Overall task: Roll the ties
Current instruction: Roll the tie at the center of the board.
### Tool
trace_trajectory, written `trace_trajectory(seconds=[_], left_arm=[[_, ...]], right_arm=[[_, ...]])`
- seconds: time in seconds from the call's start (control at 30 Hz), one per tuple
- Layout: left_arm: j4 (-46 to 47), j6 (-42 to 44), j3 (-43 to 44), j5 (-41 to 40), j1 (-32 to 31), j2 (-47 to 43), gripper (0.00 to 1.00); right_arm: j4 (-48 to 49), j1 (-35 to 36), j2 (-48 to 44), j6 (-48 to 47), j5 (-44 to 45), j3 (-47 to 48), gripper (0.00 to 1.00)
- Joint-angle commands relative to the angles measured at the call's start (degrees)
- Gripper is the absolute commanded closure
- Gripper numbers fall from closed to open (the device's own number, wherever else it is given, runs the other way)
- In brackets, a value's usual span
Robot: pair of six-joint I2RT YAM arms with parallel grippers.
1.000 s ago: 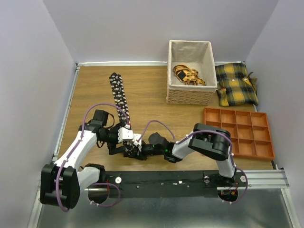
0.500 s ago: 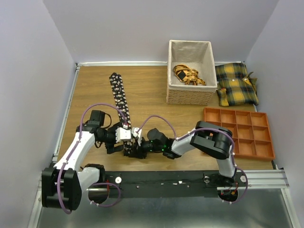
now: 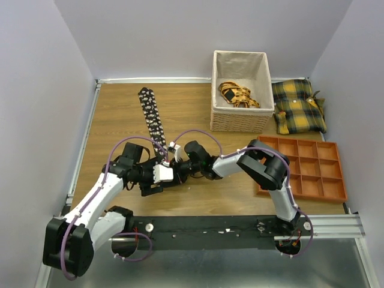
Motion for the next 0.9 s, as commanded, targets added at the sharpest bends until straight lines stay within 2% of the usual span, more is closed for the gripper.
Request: trace_trajectory(seconds=[0.0, 0.13, 0.3, 0.37, 0.43, 0.67, 0.73, 0.87], left_arm=[[5.2, -2.6, -2.2, -5.0, -5.3, -0.7, 0.09], [7.5, -0.8, -5.0, -5.2, -6.6, -1.4, 0.08], [11.8, -1.5, -3.7, -6.6, -8.5, 4.0, 0.09], [12.3, -2.1, -2.2, -8.0, -9.8, 7.2, 0.14], [12.3, -2.2, -1.2, -8.3, -10.7, 8.9, 0.22], [8.5, -2.3, -0.7, -6.5, -13.8, 8.7, 0.24], [8.8, -3.5, -0.9, -7.4, -15.4, 9.6, 0.29], [7.6, -3.9, 0.1, -8.8, -15.8, 12.4, 0.31]], right_arm=[[-10.0, -1.3, 3.3, 4.2, -7.8, 2.9, 0.89], [-7.7, -3.2, 6.1, 11.2, -11.7, 2.6, 0.89], [-9.3, -4.2, 7.4, 12.8, -13.7, 4.0, 0.89], [-10.2, -4.6, 8.0, 14.2, -14.4, 5.5, 0.89], [-10.9, -4.9, 8.2, 15.5, -14.4, 6.0, 0.89], [-11.1, -6.1, 9.4, 20.2, -14.6, 6.4, 0.86], [-9.2, -6.5, 9.5, 21.4, -14.5, 5.4, 0.86], [-8.6, -6.9, 9.0, 21.9, -14.0, 4.9, 0.86]])
